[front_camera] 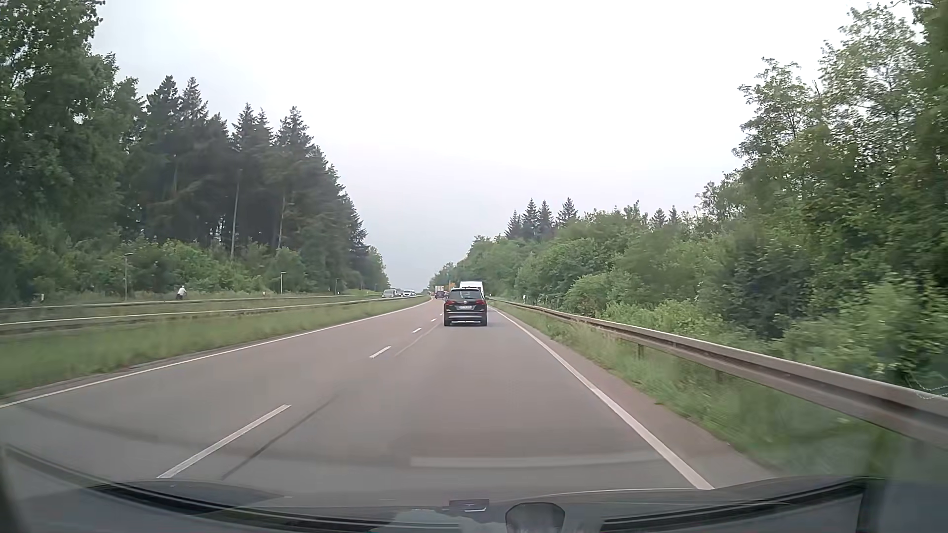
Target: Follow the waypoints while adhering to traffic rules and regulations
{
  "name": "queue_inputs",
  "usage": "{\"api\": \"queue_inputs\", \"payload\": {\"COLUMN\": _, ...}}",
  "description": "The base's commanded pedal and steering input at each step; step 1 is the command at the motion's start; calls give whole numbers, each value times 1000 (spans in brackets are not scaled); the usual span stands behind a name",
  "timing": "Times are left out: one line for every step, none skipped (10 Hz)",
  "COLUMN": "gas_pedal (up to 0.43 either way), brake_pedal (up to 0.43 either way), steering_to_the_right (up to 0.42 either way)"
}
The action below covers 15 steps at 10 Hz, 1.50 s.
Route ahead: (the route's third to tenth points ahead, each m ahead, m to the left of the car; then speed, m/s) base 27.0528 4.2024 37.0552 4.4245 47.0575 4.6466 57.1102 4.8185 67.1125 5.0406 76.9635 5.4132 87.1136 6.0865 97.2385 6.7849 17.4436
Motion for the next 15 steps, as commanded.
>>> {"api": "queue_inputs", "payload": {"gas_pedal": 220, "brake_pedal": 0, "steering_to_the_right": -5}}
{"api": "queue_inputs", "payload": {"gas_pedal": 220, "brake_pedal": 0, "steering_to_the_right": -5}}
{"api": "queue_inputs", "payload": {"gas_pedal": 220, "brake_pedal": 0, "steering_to_the_right": -5}}
{"api": "queue_inputs", "payload": {"gas_pedal": 220, "brake_pedal": 0, "steering_to_the_right": -5}}
{"api": "queue_inputs", "payload": {"gas_pedal": 220, "brake_pedal": 0, "steering_to_the_right": -5}}
{"api": "queue_inputs", "payload": {"gas_pedal": 220, "brake_pedal": 0, "steering_to_the_right": -5}}
{"api": "queue_inputs", "payload": {"gas_pedal": 220, "brake_pedal": 0, "steering_to_the_right": -5}}
{"api": "queue_inputs", "payload": {"gas_pedal": 220, "brake_pedal": 0, "steering_to_the_right": -5}}
{"api": "queue_inputs", "payload": {"gas_pedal": 220, "brake_pedal": 0, "steering_to_the_right": -5}}
{"api": "queue_inputs", "payload": {"gas_pedal": 220, "brake_pedal": 0, "steering_to_the_right": -5}}
{"api": "queue_inputs", "payload": {"gas_pedal": 220, "brake_pedal": 0, "steering_to_the_right": -5}}
{"api": "queue_inputs", "payload": {"gas_pedal": 220, "brake_pedal": 0, "steering_to_the_right": -5}}
{"api": "queue_inputs", "payload": {"gas_pedal": 220, "brake_pedal": 0, "steering_to_the_right": -5}}
{"api": "queue_inputs", "payload": {"gas_pedal": 220, "brake_pedal": 0, "steering_to_the_right": -5}}
{"api": "queue_inputs", "payload": {"gas_pedal": 220, "brake_pedal": 0, "steering_to_the_right": -5}}
